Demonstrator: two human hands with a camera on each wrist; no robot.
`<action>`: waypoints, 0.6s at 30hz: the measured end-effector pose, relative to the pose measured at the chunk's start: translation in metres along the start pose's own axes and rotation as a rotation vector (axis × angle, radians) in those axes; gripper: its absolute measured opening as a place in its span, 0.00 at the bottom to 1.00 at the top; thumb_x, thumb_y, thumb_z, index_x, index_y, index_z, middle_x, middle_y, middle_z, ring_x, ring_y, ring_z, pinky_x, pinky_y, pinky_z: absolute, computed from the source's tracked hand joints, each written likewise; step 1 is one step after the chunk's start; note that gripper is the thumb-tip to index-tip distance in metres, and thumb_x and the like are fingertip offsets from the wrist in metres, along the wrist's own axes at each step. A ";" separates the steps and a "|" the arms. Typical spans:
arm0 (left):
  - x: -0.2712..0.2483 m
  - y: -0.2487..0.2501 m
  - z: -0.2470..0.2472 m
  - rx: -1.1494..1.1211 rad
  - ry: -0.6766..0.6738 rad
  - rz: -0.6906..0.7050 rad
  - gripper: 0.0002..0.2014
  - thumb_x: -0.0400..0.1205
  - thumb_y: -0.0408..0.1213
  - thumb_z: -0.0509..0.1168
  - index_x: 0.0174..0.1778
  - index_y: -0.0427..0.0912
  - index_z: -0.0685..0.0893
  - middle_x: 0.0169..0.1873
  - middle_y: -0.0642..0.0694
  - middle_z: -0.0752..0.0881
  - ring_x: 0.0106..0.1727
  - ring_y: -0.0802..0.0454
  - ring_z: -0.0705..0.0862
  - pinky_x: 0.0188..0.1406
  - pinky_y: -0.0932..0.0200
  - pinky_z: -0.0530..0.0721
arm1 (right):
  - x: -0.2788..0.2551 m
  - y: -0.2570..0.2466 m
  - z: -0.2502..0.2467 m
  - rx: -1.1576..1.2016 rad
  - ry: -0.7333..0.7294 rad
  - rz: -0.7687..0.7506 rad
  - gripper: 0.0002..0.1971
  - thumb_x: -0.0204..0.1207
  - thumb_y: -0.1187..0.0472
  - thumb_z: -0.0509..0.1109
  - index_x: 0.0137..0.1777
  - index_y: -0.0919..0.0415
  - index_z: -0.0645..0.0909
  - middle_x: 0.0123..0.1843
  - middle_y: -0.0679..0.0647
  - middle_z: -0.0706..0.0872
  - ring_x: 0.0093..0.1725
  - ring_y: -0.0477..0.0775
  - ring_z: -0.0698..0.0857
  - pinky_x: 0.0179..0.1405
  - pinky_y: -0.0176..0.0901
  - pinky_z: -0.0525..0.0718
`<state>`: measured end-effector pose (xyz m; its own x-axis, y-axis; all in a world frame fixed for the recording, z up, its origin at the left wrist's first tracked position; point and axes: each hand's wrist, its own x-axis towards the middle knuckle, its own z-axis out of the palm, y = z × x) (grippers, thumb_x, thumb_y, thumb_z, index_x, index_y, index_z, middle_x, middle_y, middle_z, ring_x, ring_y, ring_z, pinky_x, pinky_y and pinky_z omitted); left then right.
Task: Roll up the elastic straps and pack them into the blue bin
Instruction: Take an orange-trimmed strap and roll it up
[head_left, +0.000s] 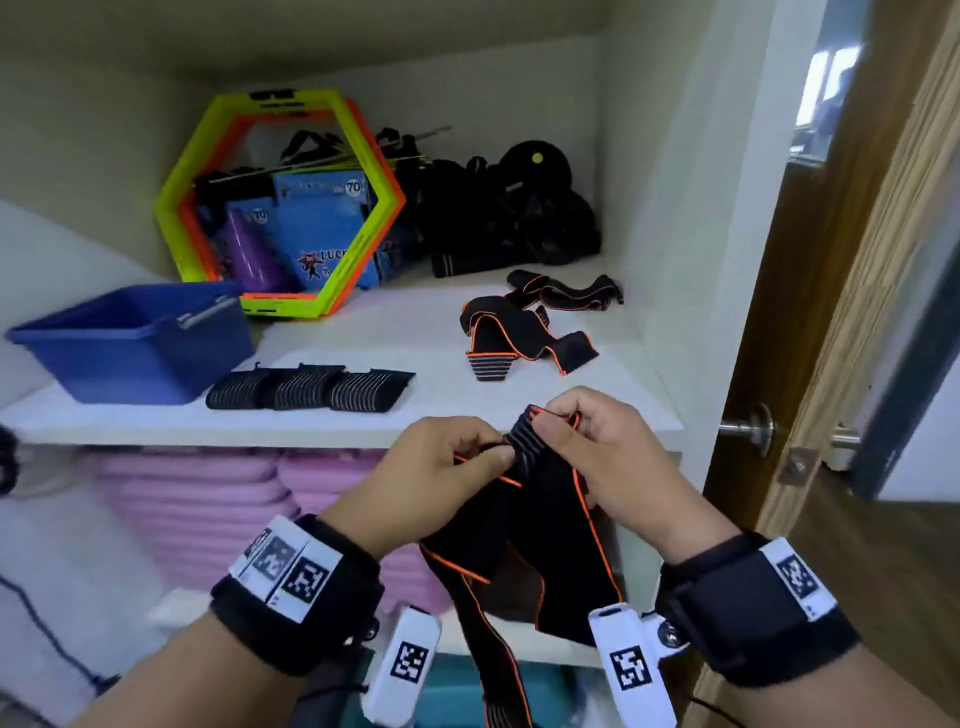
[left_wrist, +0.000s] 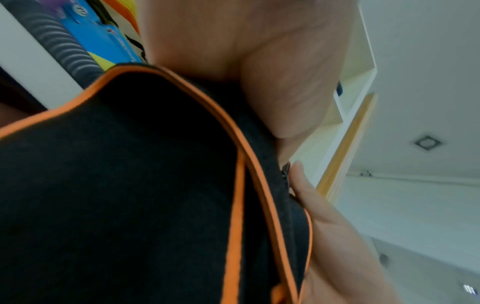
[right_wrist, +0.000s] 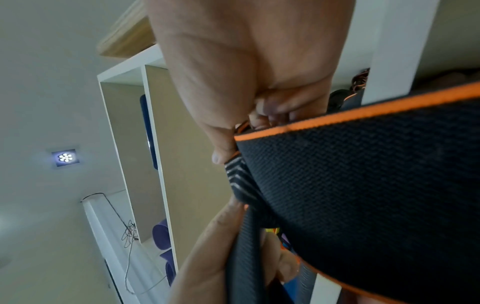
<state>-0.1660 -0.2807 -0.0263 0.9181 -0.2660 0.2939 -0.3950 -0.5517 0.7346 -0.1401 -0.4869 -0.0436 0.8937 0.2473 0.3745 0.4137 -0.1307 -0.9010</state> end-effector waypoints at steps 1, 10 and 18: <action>-0.001 -0.002 -0.001 -0.033 0.019 -0.013 0.08 0.84 0.41 0.69 0.41 0.43 0.89 0.33 0.47 0.89 0.34 0.60 0.82 0.37 0.63 0.80 | -0.005 0.002 0.003 0.048 -0.030 0.029 0.04 0.79 0.55 0.75 0.47 0.49 0.82 0.34 0.63 0.83 0.31 0.54 0.78 0.25 0.40 0.75; -0.009 -0.027 -0.014 -0.325 0.057 -0.121 0.14 0.88 0.40 0.64 0.38 0.40 0.85 0.26 0.52 0.79 0.27 0.57 0.74 0.25 0.66 0.72 | -0.057 0.070 0.032 -0.218 -0.180 0.336 0.14 0.63 0.59 0.77 0.50 0.48 0.86 0.46 0.48 0.92 0.49 0.52 0.91 0.59 0.62 0.86; -0.021 -0.079 -0.031 -0.433 0.006 -0.211 0.21 0.83 0.51 0.70 0.46 0.30 0.84 0.34 0.40 0.79 0.36 0.49 0.74 0.32 0.58 0.72 | -0.097 0.114 0.066 -0.306 -0.112 0.568 0.11 0.75 0.64 0.76 0.56 0.54 0.85 0.51 0.49 0.92 0.52 0.48 0.90 0.59 0.55 0.87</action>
<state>-0.1529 -0.2078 -0.0714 0.9775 -0.1779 0.1134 -0.1509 -0.2133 0.9653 -0.1908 -0.4618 -0.1970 0.9710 0.1558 -0.1815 -0.0720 -0.5335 -0.8428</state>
